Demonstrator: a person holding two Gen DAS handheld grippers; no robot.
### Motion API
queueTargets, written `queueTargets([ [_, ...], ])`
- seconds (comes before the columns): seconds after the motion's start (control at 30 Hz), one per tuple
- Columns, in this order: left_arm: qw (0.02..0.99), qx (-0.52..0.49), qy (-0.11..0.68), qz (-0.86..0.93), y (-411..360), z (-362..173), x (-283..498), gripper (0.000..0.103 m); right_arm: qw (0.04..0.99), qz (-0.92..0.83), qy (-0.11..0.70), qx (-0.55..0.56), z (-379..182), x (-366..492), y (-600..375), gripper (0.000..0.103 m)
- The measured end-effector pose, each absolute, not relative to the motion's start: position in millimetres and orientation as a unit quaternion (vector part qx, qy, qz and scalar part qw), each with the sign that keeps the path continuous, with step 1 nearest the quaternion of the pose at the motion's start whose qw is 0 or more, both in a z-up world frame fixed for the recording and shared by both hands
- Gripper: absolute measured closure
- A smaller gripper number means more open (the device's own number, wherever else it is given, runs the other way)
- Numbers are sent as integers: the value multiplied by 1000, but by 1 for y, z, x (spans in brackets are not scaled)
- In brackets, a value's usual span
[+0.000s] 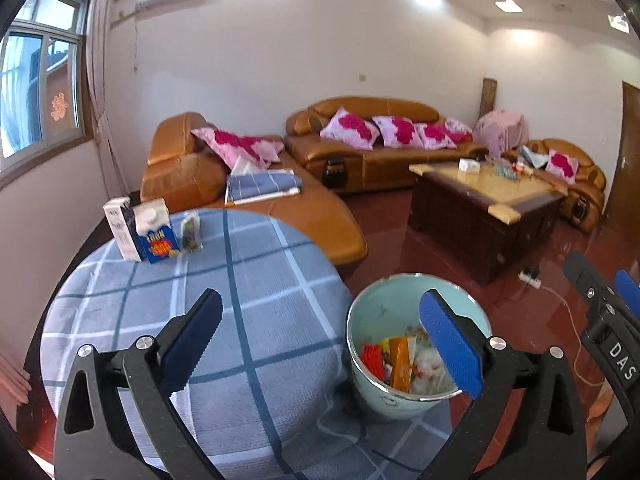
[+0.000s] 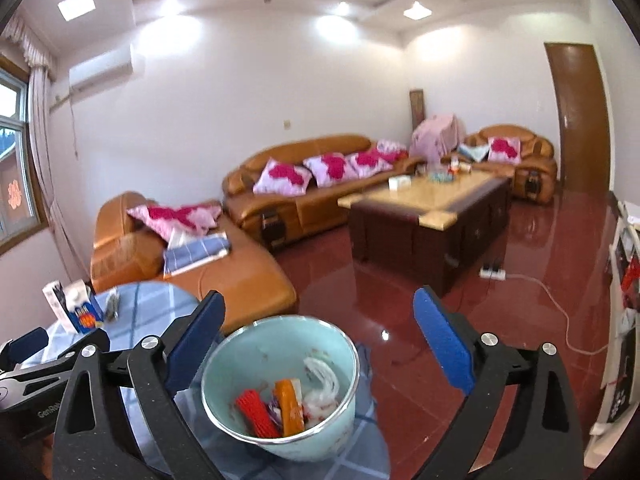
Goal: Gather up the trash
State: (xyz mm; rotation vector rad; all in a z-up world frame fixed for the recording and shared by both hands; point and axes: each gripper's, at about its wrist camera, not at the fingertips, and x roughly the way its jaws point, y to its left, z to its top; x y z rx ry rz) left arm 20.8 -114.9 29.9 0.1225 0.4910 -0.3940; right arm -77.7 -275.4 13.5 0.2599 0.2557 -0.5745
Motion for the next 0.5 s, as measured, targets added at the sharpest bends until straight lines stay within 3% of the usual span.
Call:
queueTargets([
  [0.5,951,68,231,-192,-116,34,12,6,943,-289,105,129,21,-87,-271,9],
])
